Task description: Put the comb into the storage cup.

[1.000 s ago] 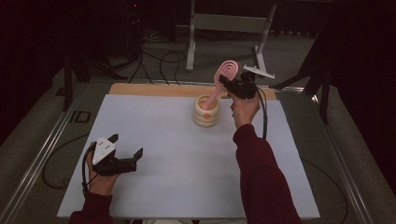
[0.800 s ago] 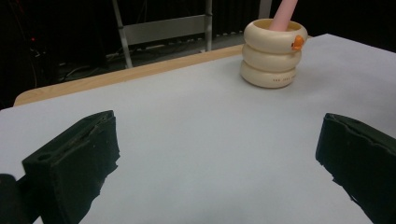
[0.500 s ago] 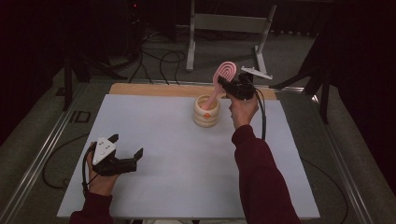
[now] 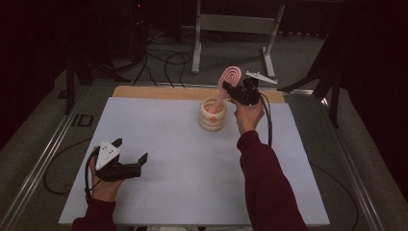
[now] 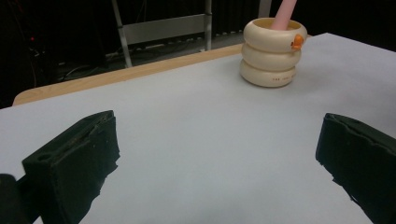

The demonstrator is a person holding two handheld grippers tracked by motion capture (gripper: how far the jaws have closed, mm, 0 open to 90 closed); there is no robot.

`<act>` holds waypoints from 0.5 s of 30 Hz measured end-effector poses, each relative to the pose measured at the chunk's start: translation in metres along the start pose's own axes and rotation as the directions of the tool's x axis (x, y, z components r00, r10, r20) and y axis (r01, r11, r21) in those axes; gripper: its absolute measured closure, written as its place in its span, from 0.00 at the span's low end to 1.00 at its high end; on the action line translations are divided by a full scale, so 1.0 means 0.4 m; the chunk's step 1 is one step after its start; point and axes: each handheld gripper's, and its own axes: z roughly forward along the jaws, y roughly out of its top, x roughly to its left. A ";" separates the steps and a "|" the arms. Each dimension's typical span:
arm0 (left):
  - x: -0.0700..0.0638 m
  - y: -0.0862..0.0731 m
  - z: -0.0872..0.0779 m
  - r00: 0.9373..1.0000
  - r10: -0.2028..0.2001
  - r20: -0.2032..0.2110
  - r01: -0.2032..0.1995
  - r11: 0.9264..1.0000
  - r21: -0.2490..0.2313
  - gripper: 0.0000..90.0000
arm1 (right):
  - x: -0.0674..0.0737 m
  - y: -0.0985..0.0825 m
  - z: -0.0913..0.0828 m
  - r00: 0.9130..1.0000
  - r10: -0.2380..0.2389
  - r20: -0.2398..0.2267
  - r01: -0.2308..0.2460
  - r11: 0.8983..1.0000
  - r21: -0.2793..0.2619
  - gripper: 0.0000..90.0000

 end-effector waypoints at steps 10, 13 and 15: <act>0.001 -0.001 0.001 1.000 0.002 0.000 -0.002 1.000 0.003 0.00 | 0.006 -0.015 0.011 1.000 -0.007 0.000 0.007 1.000 0.012 0.70; 0.000 -0.001 0.001 1.000 0.002 0.000 -0.002 1.000 0.003 0.00 | 0.007 -0.019 0.014 1.000 -0.011 0.002 0.011 1.000 0.016 0.70; 0.001 -0.001 0.001 1.000 0.002 0.000 -0.002 1.000 0.003 0.00 | 0.009 -0.021 0.015 1.000 -0.007 0.002 0.007 1.000 0.016 0.70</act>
